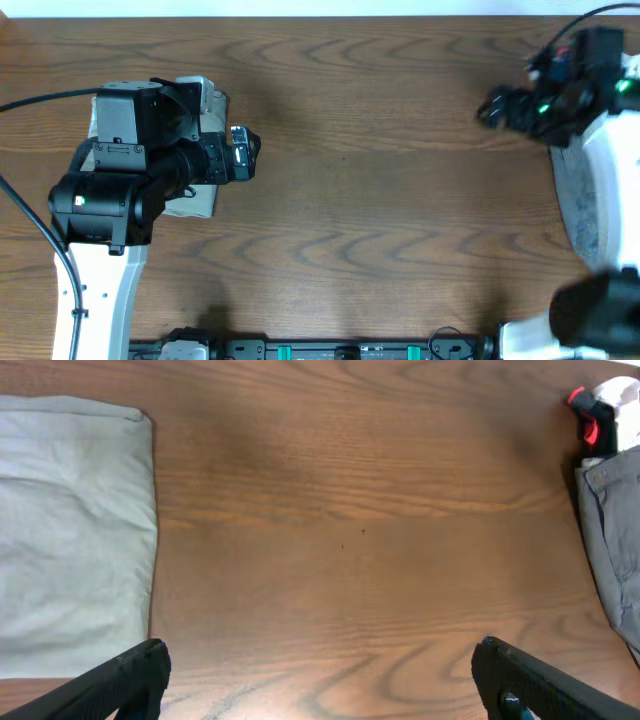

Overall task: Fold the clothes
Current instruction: 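Reach the right gripper to the grey trousers waistband and grasp it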

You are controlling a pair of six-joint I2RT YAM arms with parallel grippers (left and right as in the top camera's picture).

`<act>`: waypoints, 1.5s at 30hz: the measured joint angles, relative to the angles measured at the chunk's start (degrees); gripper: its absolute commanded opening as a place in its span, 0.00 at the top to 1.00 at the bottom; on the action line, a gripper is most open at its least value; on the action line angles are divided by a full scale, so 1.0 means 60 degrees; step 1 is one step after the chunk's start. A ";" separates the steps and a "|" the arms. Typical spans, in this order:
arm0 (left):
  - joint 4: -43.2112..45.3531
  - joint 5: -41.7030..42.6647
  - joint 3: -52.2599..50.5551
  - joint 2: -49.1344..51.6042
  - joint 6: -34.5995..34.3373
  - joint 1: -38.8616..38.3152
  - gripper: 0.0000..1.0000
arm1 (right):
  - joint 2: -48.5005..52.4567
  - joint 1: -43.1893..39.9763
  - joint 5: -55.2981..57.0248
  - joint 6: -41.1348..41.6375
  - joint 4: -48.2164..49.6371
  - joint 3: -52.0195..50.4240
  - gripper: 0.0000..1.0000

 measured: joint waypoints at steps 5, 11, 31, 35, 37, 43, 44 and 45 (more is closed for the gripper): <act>-0.0273 0.0025 0.0000 0.0000 0.0000 0.0000 0.02 | 0.1231 -0.1126 0.0120 0.0219 0.1035 0.0233 0.14; -0.0375 0.0025 0.0000 0.0000 0.0000 0.0000 0.02 | 0.2157 -0.1745 0.1126 0.0958 0.2280 0.0259 0.11; -0.0375 0.0025 0.0000 0.0000 0.0000 0.0000 0.02 | 0.4408 -0.2710 0.2080 0.1832 0.4357 0.0328 0.49; -0.0375 0.0025 0.0000 0.0000 0.0000 0.0000 0.02 | 0.4513 -0.2710 0.1851 0.1654 0.4382 0.0331 0.86; -0.0375 0.0025 0.0000 0.0000 0.0000 0.0000 0.02 | 0.4470 -0.2710 0.1392 0.1475 0.4411 0.0331 0.98; -0.0375 0.0025 0.0000 0.0000 0.0000 0.0000 0.02 | 0.3687 -0.2586 -0.0630 0.1311 0.4178 0.0331 0.99; -0.0375 0.0025 0.0000 0.0000 0.0000 0.0000 0.02 | 0.3483 -0.2524 -0.0838 0.1293 0.4127 0.0331 0.99; -0.0375 0.0029 0.0000 0.0000 0.0000 0.0000 0.02 | 0.3202 -0.2415 -0.1100 0.1260 0.4062 0.0331 0.99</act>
